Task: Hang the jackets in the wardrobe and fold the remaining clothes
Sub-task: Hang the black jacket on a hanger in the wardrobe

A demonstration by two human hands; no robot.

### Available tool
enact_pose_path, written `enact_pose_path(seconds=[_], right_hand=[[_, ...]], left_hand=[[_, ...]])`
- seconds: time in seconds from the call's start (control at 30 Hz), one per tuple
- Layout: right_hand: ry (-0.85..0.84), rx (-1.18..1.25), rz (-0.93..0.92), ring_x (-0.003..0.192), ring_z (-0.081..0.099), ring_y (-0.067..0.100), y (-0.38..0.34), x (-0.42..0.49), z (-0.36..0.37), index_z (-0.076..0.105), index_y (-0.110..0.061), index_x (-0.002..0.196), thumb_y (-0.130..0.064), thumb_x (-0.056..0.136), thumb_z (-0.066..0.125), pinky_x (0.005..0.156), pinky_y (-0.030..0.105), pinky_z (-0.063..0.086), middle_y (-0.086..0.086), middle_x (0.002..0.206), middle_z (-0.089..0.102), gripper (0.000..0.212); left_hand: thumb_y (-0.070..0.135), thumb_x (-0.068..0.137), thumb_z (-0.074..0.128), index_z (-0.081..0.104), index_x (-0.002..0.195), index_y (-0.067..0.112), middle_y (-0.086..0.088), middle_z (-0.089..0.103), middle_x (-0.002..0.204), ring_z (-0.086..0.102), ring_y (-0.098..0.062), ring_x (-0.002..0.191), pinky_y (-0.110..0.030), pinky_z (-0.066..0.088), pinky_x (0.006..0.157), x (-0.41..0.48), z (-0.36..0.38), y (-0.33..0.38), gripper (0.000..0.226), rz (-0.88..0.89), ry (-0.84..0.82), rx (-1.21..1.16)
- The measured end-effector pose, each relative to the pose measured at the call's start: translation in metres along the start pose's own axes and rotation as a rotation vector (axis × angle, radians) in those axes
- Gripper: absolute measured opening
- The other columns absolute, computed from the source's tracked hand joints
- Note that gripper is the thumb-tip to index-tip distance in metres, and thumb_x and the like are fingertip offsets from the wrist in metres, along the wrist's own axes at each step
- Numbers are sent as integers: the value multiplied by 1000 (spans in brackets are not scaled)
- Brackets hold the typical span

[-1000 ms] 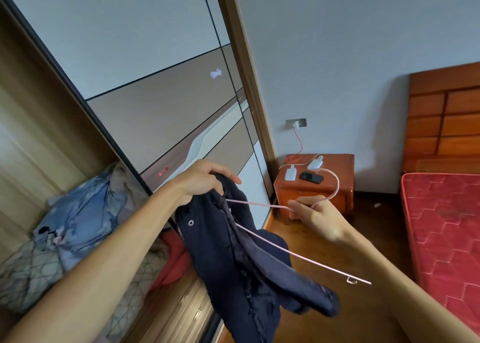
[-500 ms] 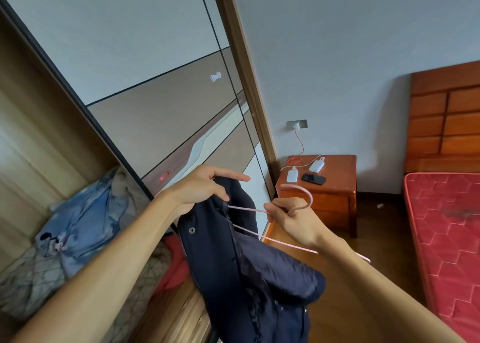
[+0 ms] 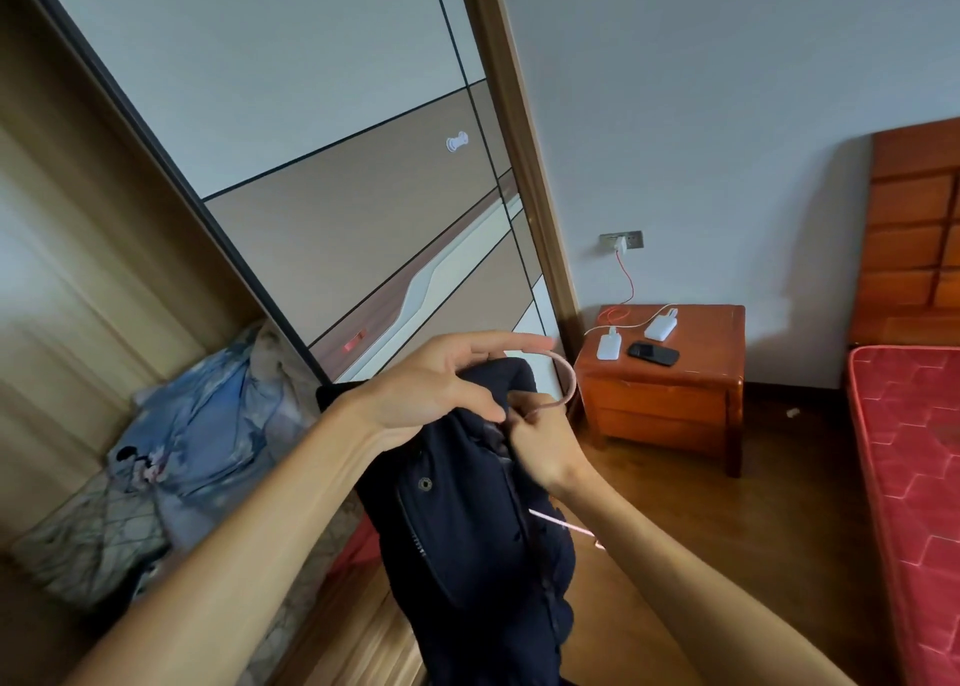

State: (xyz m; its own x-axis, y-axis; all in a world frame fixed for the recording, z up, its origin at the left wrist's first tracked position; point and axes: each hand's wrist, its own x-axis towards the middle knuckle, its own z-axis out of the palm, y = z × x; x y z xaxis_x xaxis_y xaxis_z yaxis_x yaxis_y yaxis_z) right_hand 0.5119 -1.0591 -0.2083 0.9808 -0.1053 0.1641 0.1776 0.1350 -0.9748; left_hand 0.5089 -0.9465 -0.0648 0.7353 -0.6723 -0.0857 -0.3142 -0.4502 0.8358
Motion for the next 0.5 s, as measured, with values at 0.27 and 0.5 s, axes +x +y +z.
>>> enact_pose_path(seconds=[0.27, 0.5], right_hand=[[119, 185, 92, 47, 36, 13, -6, 4, 2, 60, -9, 62, -17, 99, 56, 47, 23, 31, 7, 53, 43, 37], [175, 270, 117, 49, 23, 11, -10, 2, 5, 58, -7, 68, -11, 93, 53, 43, 20, 19, 2, 54, 28, 26]], left_hand=[[19, 76, 81, 42, 144, 41, 12, 55, 128, 58, -2, 115, -18, 44, 100, -25, -20, -25, 82, -248, 165, 340], [42, 89, 59, 56, 96, 25, 7, 59, 91, 62, -21, 90, -32, 40, 67, -48, -2, -43, 18, -370, 484, 1118]])
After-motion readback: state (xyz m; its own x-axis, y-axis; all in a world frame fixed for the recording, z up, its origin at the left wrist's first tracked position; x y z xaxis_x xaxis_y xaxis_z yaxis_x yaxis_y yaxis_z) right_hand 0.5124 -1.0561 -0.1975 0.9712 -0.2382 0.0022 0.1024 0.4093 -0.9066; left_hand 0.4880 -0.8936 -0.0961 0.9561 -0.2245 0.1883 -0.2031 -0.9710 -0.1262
